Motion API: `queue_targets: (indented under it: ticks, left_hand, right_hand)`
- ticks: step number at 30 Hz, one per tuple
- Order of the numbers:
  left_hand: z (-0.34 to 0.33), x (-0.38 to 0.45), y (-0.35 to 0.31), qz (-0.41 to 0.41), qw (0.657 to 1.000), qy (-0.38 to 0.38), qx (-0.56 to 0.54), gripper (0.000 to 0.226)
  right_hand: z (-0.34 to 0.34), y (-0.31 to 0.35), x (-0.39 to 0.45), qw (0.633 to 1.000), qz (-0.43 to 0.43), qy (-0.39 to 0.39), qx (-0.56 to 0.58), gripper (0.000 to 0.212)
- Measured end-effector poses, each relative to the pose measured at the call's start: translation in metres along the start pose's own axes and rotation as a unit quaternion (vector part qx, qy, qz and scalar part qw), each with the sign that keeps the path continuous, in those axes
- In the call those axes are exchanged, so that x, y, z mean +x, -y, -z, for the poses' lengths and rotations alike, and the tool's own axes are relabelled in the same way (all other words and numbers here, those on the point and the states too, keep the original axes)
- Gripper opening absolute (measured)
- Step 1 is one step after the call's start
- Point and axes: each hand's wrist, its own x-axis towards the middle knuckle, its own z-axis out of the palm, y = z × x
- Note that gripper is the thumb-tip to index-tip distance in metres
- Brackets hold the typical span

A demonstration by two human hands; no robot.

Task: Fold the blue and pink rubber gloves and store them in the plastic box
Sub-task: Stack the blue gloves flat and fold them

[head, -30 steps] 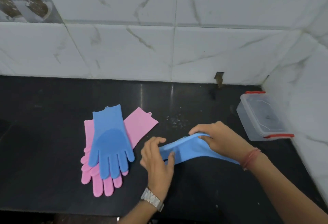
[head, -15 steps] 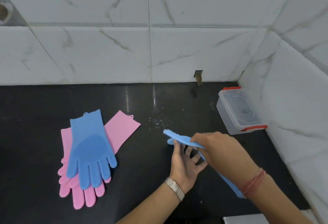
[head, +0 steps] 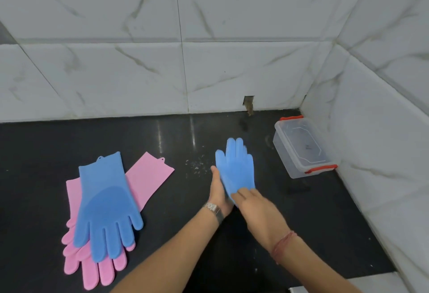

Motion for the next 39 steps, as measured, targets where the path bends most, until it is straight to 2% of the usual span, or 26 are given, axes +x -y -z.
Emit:
queue_targets:
  ticks: [3,6,8,10,14,19,29,34,39]
  left_hand:
    - [0.029,0.007,0.011,-0.045,0.989,-0.077,0.114,0.041]
    - [0.044,0.009,0.009,-0.091,0.955,-0.123,0.254,0.021]
    - [0.048,0.009,0.005,-0.114,0.921,-0.147,0.341,0.019]
    - [0.049,0.007,0.002,-0.14,0.88,-0.16,0.424,0.025]
    - [0.052,0.008,0.008,-0.167,0.818,-0.169,0.524,0.023]
    - [0.05,0.013,0.012,-0.172,0.803,-0.173,0.544,0.022]
    - [0.035,0.033,0.001,-0.195,0.792,-0.18,0.549,0.026]
    - [0.039,0.035,-0.006,-0.207,0.784,-0.177,0.558,0.038]
    - [0.078,0.018,-0.03,-0.234,0.751,-0.2,0.583,0.044]
  right_hand:
    - [-0.041,-0.006,0.005,0.997,0.024,0.059,0.035,0.047]
    - [-0.065,-0.012,0.004,0.989,0.01,0.057,0.136,0.051]
    - [-0.073,-0.02,0.006,0.985,-0.029,0.006,0.172,0.051]
    - [-0.081,-0.03,0.012,0.986,-0.069,-0.035,0.145,0.049]
    - [-0.101,-0.041,0.02,0.987,-0.129,-0.011,0.094,0.056]
    - [-0.118,-0.045,0.028,0.986,-0.147,0.01,0.074,0.067]
    - [-0.105,-0.062,0.052,0.986,-0.152,0.002,0.065,0.064]
    - [-0.107,-0.062,0.055,0.985,-0.155,-0.011,0.07,0.065]
    - [-0.115,-0.064,0.047,0.985,-0.146,-0.037,0.084,0.069]
